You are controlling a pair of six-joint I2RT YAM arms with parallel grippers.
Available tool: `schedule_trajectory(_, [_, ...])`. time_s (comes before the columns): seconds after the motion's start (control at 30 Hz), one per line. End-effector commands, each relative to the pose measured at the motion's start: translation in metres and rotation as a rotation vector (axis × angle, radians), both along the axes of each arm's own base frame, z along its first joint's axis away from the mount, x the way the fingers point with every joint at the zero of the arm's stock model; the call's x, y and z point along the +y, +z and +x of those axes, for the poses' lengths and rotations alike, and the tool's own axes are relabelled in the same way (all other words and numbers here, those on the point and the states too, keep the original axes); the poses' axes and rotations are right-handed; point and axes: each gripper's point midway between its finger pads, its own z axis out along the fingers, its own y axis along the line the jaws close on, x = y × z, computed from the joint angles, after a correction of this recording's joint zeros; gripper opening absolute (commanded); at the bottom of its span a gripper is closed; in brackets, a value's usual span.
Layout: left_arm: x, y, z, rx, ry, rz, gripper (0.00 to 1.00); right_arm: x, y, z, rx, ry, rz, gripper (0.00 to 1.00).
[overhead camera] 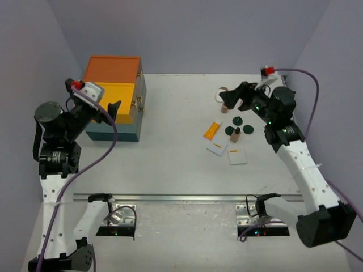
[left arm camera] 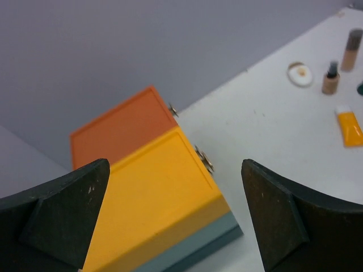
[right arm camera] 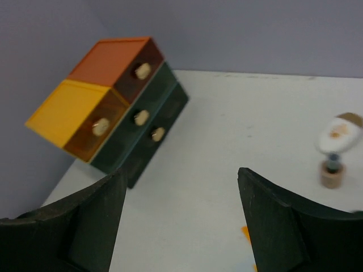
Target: Organize the makeup
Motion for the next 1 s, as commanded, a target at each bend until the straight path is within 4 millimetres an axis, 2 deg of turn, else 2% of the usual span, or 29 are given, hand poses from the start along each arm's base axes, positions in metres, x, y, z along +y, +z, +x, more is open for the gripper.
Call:
schedule_trajectory(0.0, [0.036,0.000,0.052,0.166,0.200,-0.052,1.00,0.115,0.032,-0.013,0.067,0.402,0.177,0.80])
schedule_trajectory(0.07, [0.041,-0.014,0.069,0.239,0.235,-0.082,1.00,0.157,0.033,-0.001,0.137,0.493,0.241,0.80])
schedule_trajectory(0.13, [0.049,-0.036,0.092,0.304,0.268,-0.100,1.00,0.184,0.030,0.009,0.187,0.535,0.295,0.80])
schedule_trajectory(0.17, [0.053,-0.042,0.099,0.309,0.286,-0.113,1.00,0.204,0.026,0.016,0.223,0.572,0.344,0.79])
schedule_trajectory(0.23, [0.065,-0.059,0.116,0.325,0.329,-0.130,1.00,0.243,0.012,0.029,0.324,0.636,0.435,0.77])
schedule_trajectory(0.3, [0.074,-0.068,0.123,0.328,0.364,-0.137,1.00,0.265,-0.002,0.040,0.406,0.647,0.476,0.76])
schedule_trajectory(0.4, [0.087,-0.079,0.135,0.319,0.397,-0.137,1.00,0.302,-0.036,0.061,0.494,0.648,0.507,0.73])
schedule_trajectory(0.5, [0.092,-0.090,0.142,0.317,0.417,-0.129,1.00,0.319,-0.050,0.071,0.545,0.647,0.563,0.72])
schedule_trajectory(0.6, [0.095,-0.117,0.143,0.344,0.436,-0.126,0.99,0.340,-0.061,0.076,0.562,0.687,0.608,0.71])
schedule_trajectory(0.67, [0.097,-0.138,0.142,0.375,0.450,-0.122,0.99,0.352,-0.078,0.077,0.602,0.689,0.617,0.70])
schedule_trajectory(0.7, [0.098,-0.143,0.142,0.380,0.454,-0.121,0.99,0.355,-0.081,0.077,0.612,0.691,0.621,0.70])
schedule_trajectory(0.83, [0.100,-0.159,0.143,0.399,0.459,-0.114,0.99,0.366,-0.093,0.078,0.632,0.683,0.648,0.68])
schedule_trajectory(0.97, [0.098,-0.163,0.146,0.406,0.449,-0.119,0.99,0.368,-0.102,0.076,0.673,0.686,0.690,0.64])
